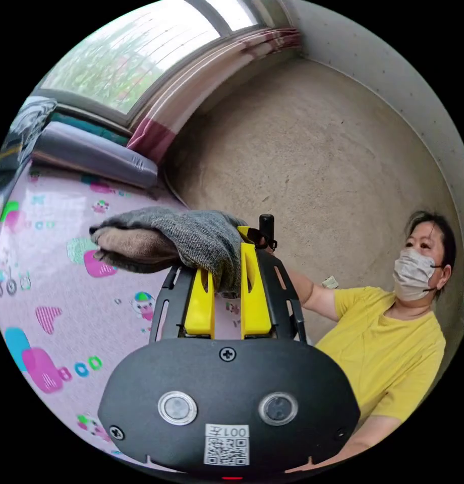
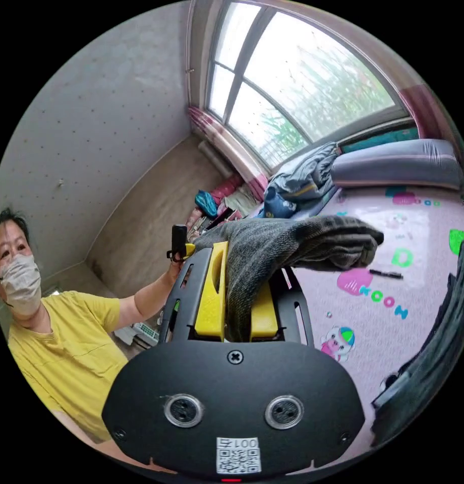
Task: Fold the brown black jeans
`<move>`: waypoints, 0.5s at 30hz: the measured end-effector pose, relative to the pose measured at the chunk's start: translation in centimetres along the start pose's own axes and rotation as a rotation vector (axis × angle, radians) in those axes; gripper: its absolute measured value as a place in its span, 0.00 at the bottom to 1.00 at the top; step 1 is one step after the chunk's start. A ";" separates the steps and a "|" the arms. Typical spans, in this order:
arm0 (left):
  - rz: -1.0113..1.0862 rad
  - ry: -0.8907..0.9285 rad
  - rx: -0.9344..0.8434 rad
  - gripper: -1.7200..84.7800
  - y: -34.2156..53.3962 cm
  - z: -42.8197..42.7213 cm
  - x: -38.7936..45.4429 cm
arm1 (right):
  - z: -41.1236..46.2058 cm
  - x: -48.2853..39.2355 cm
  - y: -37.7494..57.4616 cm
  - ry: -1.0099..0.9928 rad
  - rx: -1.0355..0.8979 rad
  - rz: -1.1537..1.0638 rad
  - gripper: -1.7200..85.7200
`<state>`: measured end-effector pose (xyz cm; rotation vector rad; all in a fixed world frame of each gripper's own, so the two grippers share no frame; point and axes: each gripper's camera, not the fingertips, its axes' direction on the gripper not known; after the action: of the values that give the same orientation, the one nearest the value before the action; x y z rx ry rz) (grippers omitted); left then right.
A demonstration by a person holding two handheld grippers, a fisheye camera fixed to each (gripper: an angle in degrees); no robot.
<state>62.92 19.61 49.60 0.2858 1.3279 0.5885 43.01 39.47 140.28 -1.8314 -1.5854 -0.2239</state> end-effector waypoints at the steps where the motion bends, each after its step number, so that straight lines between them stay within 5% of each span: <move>1: 0.019 -0.009 -0.013 0.06 -1.5 0.5 -2.4 | 1.0 2.1 -0.9 0.005 0.017 -0.003 0.06; 5: -0.093 -0.055 -0.098 0.06 -2.4 4.7 -13.2 | 5.6 13.4 0.3 0.071 -0.014 0.194 0.06; 10: -0.704 -0.317 -0.240 0.05 6.2 14.1 -29.9 | 9.6 26.3 8.3 0.212 -0.138 0.703 0.04; 15: -0.701 -0.286 -0.264 0.05 8.3 17.5 -30.5 | 10.8 26.0 9.5 0.238 -0.210 0.605 0.05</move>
<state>74.02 11.91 83.08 -0.3011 0.9703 0.1144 54.73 66.64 142.78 -2.2580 -0.8213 -0.3199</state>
